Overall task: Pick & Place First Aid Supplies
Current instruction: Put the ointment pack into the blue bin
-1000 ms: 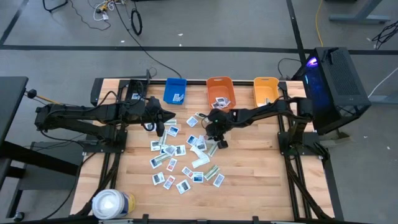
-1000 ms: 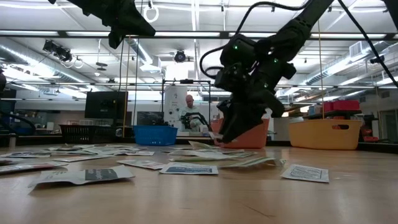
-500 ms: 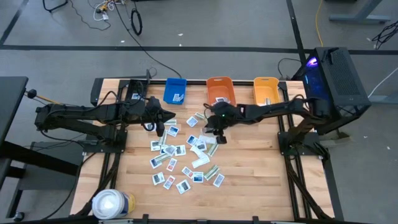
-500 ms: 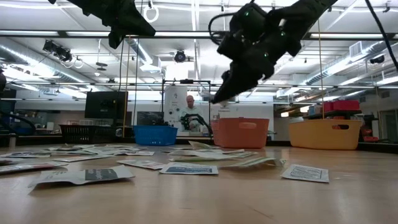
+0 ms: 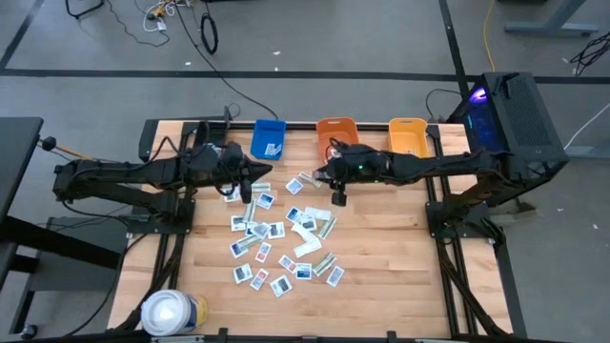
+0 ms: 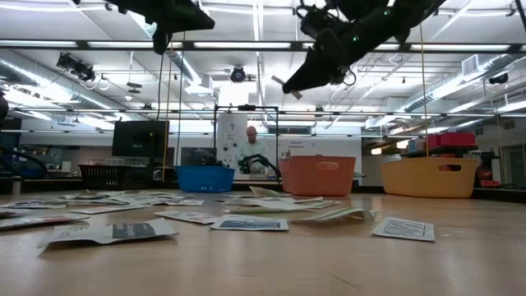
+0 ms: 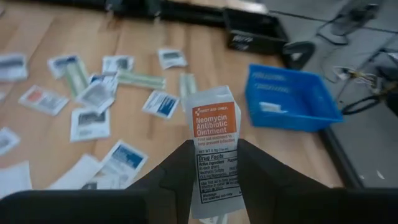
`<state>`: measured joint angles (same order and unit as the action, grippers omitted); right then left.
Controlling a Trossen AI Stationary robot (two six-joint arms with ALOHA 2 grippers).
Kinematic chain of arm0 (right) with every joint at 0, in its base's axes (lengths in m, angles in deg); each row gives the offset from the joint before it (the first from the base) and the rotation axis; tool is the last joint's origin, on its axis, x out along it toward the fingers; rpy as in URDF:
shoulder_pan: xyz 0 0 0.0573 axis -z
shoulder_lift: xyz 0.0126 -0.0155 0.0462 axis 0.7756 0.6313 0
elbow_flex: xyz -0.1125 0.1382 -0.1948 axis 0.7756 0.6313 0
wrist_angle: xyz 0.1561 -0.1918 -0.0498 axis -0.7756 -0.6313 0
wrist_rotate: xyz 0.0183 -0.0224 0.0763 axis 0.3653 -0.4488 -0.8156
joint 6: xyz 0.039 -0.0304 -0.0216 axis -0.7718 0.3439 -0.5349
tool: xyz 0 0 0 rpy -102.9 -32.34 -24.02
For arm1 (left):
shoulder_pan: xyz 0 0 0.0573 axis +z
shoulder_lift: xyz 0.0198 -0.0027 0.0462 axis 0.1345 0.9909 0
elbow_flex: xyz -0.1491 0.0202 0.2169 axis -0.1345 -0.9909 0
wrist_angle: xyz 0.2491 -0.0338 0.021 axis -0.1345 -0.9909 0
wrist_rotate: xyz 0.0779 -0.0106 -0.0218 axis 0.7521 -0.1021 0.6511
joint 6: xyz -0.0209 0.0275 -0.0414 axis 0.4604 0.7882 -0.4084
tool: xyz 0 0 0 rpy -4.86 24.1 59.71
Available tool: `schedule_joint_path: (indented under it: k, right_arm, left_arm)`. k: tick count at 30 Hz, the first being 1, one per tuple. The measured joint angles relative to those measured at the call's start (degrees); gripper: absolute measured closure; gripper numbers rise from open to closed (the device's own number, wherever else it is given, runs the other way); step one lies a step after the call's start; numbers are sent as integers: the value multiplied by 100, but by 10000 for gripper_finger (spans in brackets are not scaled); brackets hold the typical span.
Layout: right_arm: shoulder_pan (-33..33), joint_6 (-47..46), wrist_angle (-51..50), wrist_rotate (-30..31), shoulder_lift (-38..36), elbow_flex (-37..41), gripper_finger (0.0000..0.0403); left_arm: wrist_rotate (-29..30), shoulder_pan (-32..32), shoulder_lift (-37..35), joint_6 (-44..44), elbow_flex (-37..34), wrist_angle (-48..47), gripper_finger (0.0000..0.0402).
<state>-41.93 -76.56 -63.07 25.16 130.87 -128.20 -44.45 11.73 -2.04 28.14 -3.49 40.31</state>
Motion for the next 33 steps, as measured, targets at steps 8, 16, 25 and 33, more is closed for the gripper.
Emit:
schedule_joint_path:
  k: [8,16,25,33]
  right_arm:
    - [108,-639,130,136,-393,0,287]
    - [363,-970,873,148,-554,-4,287]
    - [492,-636,975,218,-552,-4,287]
    - [487,497,760,951,-544,-4,287]
  left_arm:
    - [-5,320,0,-3,0,729,390]
    - [-76,974,0,-313,0,1095,390]
    - [-470,1358,289,-1019,0,1122,321]
    - [-1103,1356,771,-1683,0,1430,209]
